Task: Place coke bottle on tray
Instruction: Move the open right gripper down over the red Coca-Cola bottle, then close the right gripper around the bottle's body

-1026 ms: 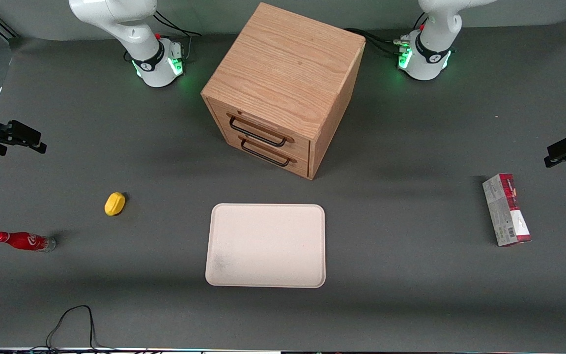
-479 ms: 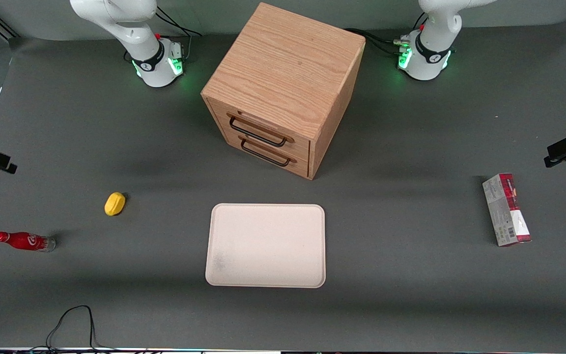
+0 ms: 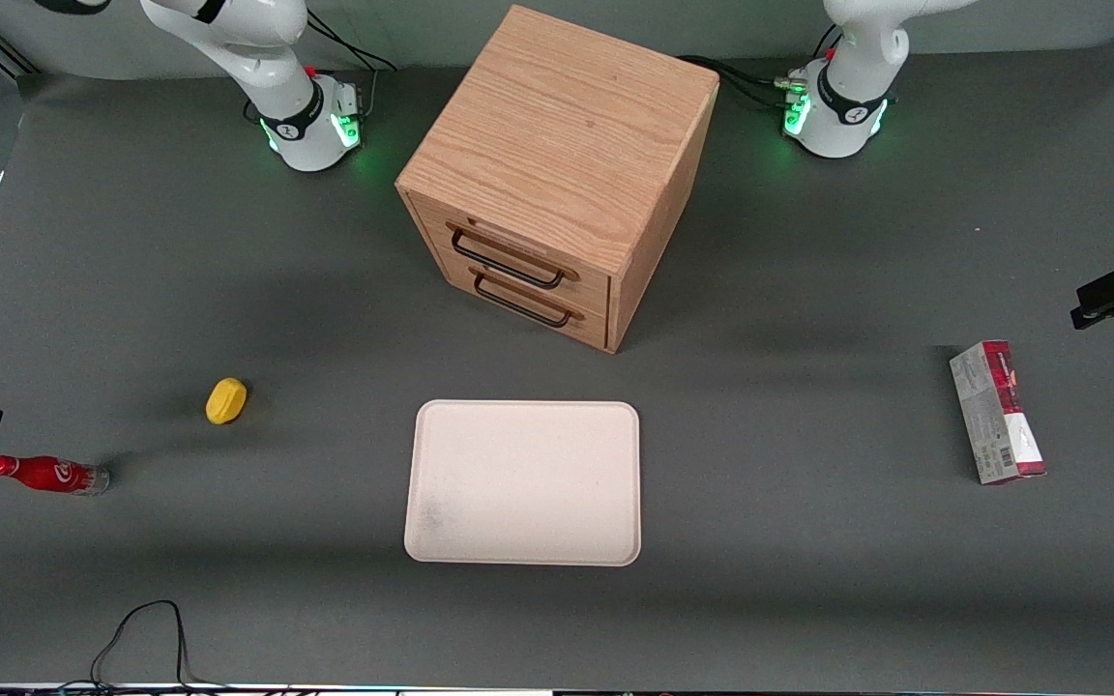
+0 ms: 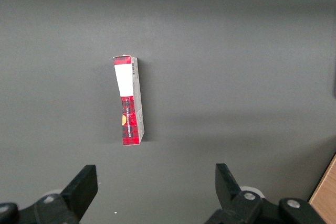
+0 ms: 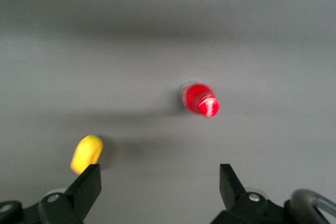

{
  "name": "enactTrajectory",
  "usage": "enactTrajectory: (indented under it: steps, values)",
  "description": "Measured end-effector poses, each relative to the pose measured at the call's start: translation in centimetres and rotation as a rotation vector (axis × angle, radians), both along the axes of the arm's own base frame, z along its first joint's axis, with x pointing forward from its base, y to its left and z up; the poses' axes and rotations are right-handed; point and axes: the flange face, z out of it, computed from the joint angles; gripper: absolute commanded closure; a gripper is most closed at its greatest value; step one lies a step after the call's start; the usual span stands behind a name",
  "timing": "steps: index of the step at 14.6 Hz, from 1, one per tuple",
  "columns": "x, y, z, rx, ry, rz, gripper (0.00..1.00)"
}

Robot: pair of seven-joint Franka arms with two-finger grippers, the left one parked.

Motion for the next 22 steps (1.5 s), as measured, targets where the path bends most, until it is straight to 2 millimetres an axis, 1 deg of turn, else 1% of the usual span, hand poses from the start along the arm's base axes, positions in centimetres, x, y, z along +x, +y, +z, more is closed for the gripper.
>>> enactTrajectory:
  steps: [2, 3, 5, 7, 10, 13, 16, 17, 20, 21, 22]
  values:
    - [0.6, -1.5, -2.6, 0.012, -0.014, 0.023, 0.00]
    - [0.5, -2.3, -3.6, 0.038, -0.020, 0.038, 0.00]
    - [0.1, -4.4, -5.2, 0.069, -0.036, 0.048, 0.00]
    - [0.1, -5.7, -6.5, 0.062, -0.054, 0.045, 0.00]
    - [0.9, -6.0, -9.0, 0.050, -0.074, 0.040, 0.00]
    - [1.3, -5.9, -11.6, 0.078, -0.080, 0.021, 0.00]
    - [1.6, -5.9, -12.7, 0.077, -0.084, 0.017, 0.01]
    - [1.6, -5.9, -12.9, 0.075, -0.086, 0.017, 0.04]
    - [1.7, -5.9, -13.1, 0.075, -0.086, 0.017, 0.09]
    - [1.7, -5.9, -13.0, 0.074, -0.087, 0.017, 0.14]
    - [1.7, -5.9, -12.9, 0.074, -0.089, 0.018, 0.24]
